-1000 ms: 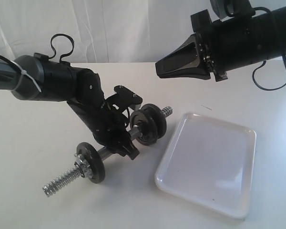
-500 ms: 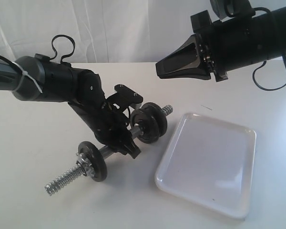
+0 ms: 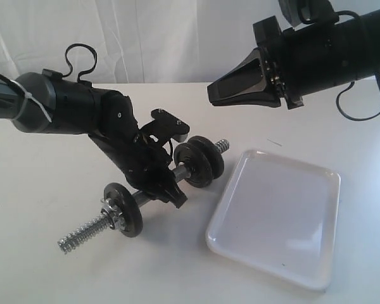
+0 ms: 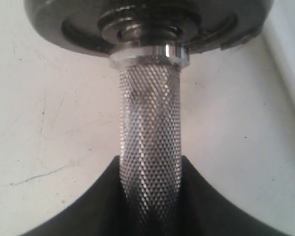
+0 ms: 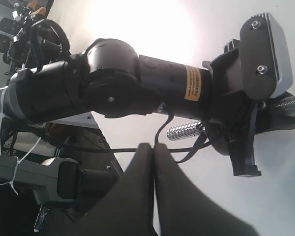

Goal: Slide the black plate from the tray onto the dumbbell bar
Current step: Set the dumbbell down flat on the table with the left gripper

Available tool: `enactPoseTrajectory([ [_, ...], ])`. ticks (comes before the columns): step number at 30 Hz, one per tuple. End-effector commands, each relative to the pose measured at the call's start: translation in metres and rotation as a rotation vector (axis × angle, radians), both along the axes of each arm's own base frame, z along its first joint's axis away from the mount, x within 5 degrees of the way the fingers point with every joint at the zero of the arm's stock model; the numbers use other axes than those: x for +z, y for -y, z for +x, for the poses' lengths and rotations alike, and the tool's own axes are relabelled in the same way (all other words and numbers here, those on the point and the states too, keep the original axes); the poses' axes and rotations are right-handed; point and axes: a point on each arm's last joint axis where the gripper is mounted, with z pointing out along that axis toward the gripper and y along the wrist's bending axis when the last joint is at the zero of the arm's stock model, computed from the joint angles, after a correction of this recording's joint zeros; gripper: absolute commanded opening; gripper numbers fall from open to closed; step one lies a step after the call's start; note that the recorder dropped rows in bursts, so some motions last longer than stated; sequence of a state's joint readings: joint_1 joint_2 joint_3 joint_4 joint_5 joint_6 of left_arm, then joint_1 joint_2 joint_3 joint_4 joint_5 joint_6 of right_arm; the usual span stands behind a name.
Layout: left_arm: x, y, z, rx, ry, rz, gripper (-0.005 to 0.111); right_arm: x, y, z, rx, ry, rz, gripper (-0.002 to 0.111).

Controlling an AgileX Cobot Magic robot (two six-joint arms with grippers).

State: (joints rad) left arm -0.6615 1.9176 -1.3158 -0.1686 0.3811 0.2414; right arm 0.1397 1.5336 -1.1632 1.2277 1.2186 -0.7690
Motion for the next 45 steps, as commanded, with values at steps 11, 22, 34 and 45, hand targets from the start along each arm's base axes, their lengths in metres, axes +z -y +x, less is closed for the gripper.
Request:
enactPoseTrajectory([
  [11, 0.073, 0.002, 0.002, 0.06, 0.216, -0.218, 0.0, 0.002, 0.0, -0.002, 0.011, 0.021, -0.009, 0.0],
  [22, 0.072, 0.003, 0.004, 0.072, 0.227, -0.229, 0.0, 0.002, 0.0, -0.002, 0.012, 0.021, -0.012, 0.0],
  [34, 0.058, 0.005, 0.008, 0.1, 0.215, -0.232, 0.0, 0.001, 0.0, -0.002, 0.009, 0.009, -0.019, 0.0],
  [45, 0.053, 0.007, 0.008, 0.132, 0.196, -0.246, 0.0, 0.001, 0.0, -0.002, 0.009, 0.009, -0.019, 0.0],
])
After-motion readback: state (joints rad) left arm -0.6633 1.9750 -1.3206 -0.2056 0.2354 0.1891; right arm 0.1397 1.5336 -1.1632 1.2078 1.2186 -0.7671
